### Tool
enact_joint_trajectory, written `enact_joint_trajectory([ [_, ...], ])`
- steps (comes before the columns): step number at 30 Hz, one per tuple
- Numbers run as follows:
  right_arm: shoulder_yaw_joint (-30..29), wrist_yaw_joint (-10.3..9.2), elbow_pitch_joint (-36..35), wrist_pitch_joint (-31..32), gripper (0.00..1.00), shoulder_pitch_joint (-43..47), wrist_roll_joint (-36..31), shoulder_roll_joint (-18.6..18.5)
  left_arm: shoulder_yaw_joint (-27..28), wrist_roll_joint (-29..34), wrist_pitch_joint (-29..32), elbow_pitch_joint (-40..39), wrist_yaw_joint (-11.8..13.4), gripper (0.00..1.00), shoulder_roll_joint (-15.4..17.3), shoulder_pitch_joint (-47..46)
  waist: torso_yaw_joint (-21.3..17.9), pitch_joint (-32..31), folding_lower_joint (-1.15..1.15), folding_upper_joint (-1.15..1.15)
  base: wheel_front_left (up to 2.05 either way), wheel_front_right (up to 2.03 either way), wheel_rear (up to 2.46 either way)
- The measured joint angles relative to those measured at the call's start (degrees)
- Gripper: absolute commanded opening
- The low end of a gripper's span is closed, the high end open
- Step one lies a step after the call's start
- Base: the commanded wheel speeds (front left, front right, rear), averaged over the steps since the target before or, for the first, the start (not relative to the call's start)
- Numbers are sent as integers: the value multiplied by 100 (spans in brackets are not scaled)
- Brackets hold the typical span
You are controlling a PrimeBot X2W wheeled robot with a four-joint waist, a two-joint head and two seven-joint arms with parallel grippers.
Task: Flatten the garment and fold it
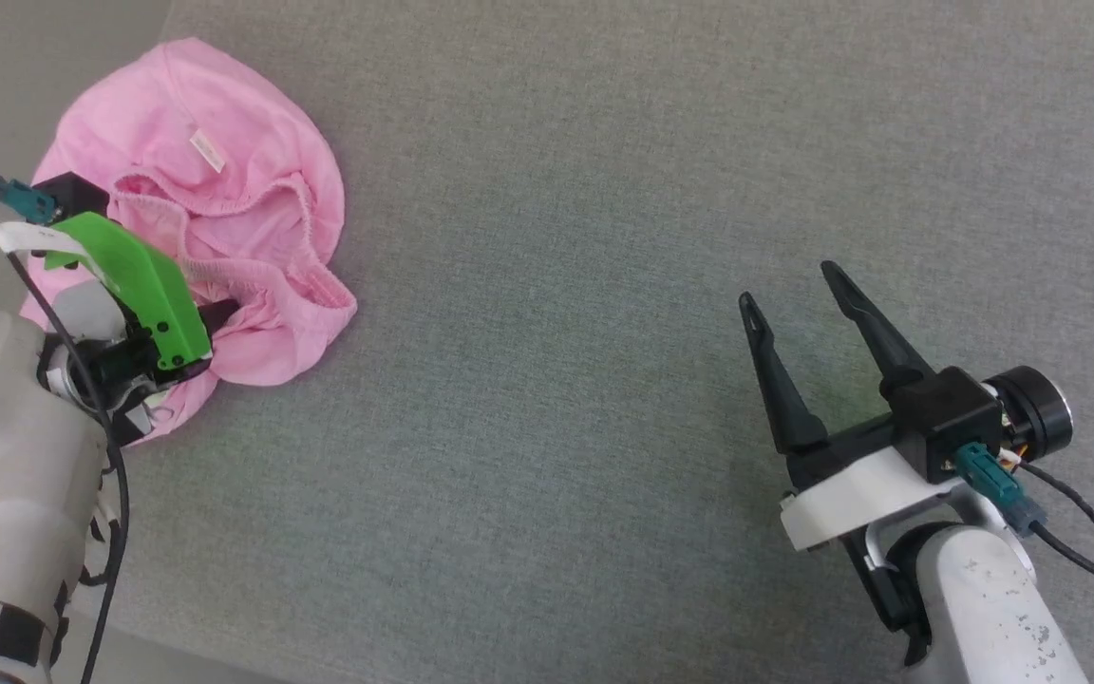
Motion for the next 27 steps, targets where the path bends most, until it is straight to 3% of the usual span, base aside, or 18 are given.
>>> enact_joint_trajectory([
  [5, -16, 0, 82, -63, 100, 1, 66, 0, -235, 258, -722, 33, -1, 0, 68, -19, 26, -169, 0, 0, 0, 0, 0],
  [10, -52, 0, 189, -178, 100, 10, 138, 1, -345, 757, -1990, 70, -1, 0, 310, -347, 53, -447, 0, 0, 0, 0, 0],
  [20, -288, 0, 299, -404, 100, 232, 282, 1, -383, 1567, -4308, 10, 75, 0, 349, -1236, 94, -1118, 0, 0, 0, 0, 0],
  [27, -486, 0, 303, -503, 100, 412, 425, 2, -369, 2035, -4914, -297, 279, 0, 354, -1513, -52, -1529, 0, 0, 0, 0, 0],
])
